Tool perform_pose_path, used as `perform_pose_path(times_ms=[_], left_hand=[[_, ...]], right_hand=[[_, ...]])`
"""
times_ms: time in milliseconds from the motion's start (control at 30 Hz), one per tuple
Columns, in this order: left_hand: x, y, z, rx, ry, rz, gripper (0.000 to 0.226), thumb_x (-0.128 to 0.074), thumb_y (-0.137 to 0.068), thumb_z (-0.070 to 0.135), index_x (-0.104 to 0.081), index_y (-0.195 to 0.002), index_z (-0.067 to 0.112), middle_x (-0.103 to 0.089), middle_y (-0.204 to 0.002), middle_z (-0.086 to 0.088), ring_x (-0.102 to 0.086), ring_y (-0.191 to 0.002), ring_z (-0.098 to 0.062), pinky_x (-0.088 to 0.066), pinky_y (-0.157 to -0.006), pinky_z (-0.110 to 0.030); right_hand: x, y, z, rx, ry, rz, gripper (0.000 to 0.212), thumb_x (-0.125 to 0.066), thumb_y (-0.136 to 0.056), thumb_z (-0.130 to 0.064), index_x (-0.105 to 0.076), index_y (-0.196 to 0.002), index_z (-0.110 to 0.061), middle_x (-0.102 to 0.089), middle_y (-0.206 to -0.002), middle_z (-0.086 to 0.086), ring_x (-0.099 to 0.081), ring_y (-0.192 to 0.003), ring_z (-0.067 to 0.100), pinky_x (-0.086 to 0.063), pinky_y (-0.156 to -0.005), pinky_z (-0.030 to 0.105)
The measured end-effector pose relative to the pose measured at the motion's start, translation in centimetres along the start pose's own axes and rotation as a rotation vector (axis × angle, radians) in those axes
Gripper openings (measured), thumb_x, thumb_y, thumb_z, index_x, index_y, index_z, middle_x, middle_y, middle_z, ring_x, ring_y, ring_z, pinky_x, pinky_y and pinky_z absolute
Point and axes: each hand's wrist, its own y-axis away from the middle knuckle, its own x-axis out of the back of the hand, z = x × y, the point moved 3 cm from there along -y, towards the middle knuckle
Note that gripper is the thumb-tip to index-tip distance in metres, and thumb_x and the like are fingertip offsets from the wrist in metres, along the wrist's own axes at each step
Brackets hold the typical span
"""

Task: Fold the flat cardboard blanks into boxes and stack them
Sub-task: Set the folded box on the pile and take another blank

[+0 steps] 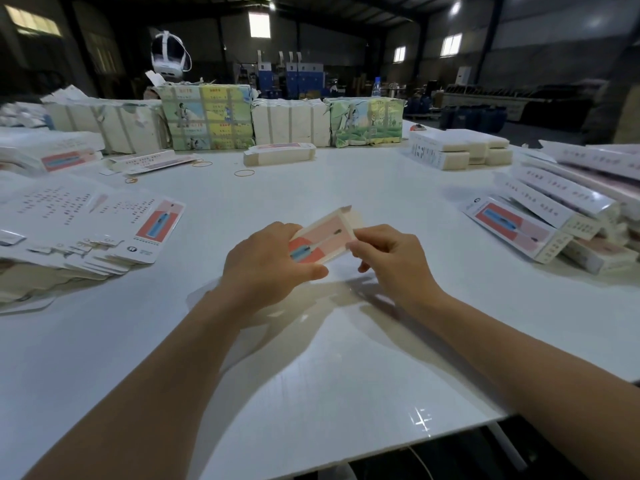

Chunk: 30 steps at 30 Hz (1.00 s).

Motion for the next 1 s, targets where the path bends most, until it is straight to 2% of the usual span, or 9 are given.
perform_pose_path(times_ms=[133, 200, 300, 467, 567, 733, 833, 933, 1000], left_hand=[[-0.3, 0.1, 0.2, -0.021, 0.010, -0.010, 0.057, -0.071, -0.074, 0.052, -0.055, -0.122, 0.027, -0.058, -0.104, 0.006, -0.056, -0.084, -0.014, -0.052, -0.074, -0.035], [-0.2, 0.2, 0.1, -0.032, 0.030, -0.028, 0.060, -0.068, -0.070, 0.057, -0.055, -0.122, 0.028, -0.058, -0.103, 0.006, -0.056, -0.085, -0.013, -0.053, -0.077, -0.038], [-0.3, 0.4, 0.4, -0.062, 0.032, -0.068, 0.064, -0.061, -0.066, 0.059, -0.055, -0.122, 0.029, -0.057, -0.101, 0.007, -0.056, -0.083, -0.013, -0.053, -0.076, -0.036], [-0.4, 0.4, 0.5, -0.091, 0.001, -0.047, 0.064, -0.055, -0.062, 0.060, -0.056, -0.119, 0.031, -0.056, -0.097, 0.008, -0.054, -0.081, -0.011, -0.052, -0.073, -0.036], [-0.6, 0.4, 0.5, -0.100, -0.028, -0.025, 0.067, -0.053, -0.063, 0.062, -0.054, -0.121, 0.029, -0.056, -0.098, 0.007, -0.054, -0.080, -0.012, -0.051, -0.070, -0.032], [-0.9, 0.4, 0.6, -0.122, -0.057, 0.013, 0.065, -0.058, -0.070, 0.061, -0.052, -0.125, 0.028, -0.057, -0.101, 0.006, -0.056, -0.081, -0.014, -0.053, -0.071, -0.032], [-0.8, 0.3, 0.5, -0.129, -0.046, 0.036, 0.058, -0.066, -0.078, 0.054, -0.051, -0.127, 0.026, -0.056, -0.104, 0.006, -0.056, -0.083, -0.016, -0.052, -0.071, -0.030], [-0.6, 0.2, 0.4, -0.130, -0.005, 0.060, 0.056, -0.067, -0.078, 0.052, -0.053, -0.125, 0.026, -0.054, -0.100, 0.009, -0.055, -0.080, -0.015, -0.045, -0.063, -0.023], [-0.7, 0.1, 0.3, -0.128, 0.026, 0.064, 0.057, -0.067, -0.077, 0.054, -0.054, -0.124, 0.026, -0.054, -0.098, 0.010, -0.055, -0.077, -0.014, -0.040, -0.060, -0.019]], right_hand=[[0.1, 0.2, -0.1, -0.012, -0.017, 0.013, 0.022, -0.063, -0.086, -0.002, -0.071, -0.082, -0.021, -0.066, -0.075, 0.001, -0.058, -0.056, 0.005, -0.049, -0.055, 0.019], [0.0, 0.1, -0.1, -0.014, -0.026, 0.002, 0.024, -0.062, -0.087, -0.001, -0.065, -0.105, -0.017, -0.064, -0.077, 0.003, -0.058, -0.058, 0.008, -0.051, -0.056, 0.022], [-0.1, 0.1, 0.2, -0.053, 0.022, -0.055, 0.052, -0.059, -0.089, -0.005, -0.042, -0.134, -0.026, -0.060, -0.086, 0.013, -0.056, -0.064, 0.013, -0.054, -0.057, 0.026], [-0.1, 0.3, 0.0, 0.011, 0.077, -0.027, 0.025, -0.059, -0.088, -0.006, -0.063, -0.105, -0.023, -0.066, -0.092, 0.012, -0.053, -0.060, 0.011, -0.049, -0.050, 0.025], [-0.3, 0.4, -0.2, 0.073, 0.087, -0.015, 0.036, -0.057, -0.089, -0.005, -0.065, -0.095, -0.039, -0.063, -0.086, -0.005, -0.052, -0.061, 0.007, -0.047, -0.057, 0.022], [-0.5, 0.3, -0.1, 0.055, 0.092, -0.039, 0.041, -0.054, -0.092, -0.007, -0.064, -0.097, -0.047, -0.056, -0.086, -0.001, -0.050, -0.067, 0.009, -0.042, -0.067, 0.023], [0.1, 0.2, -0.5, 0.038, 0.201, 0.008, 0.033, -0.062, -0.089, -0.020, -0.064, -0.120, -0.030, -0.047, -0.099, -0.006, -0.050, -0.085, 0.000, -0.039, -0.081, 0.019], [1.2, -0.4, -0.3, -0.063, 0.282, 0.106, 0.087, -0.075, -0.078, -0.037, -0.025, -0.148, -0.029, -0.031, -0.136, -0.003, -0.039, -0.121, 0.013, -0.039, -0.101, 0.032], [0.9, -0.5, 0.2, -0.319, -0.075, 0.035, 0.105, -0.077, -0.077, -0.027, -0.003, -0.150, -0.034, -0.033, -0.147, 0.005, -0.045, -0.123, 0.025, -0.045, -0.095, 0.042]])
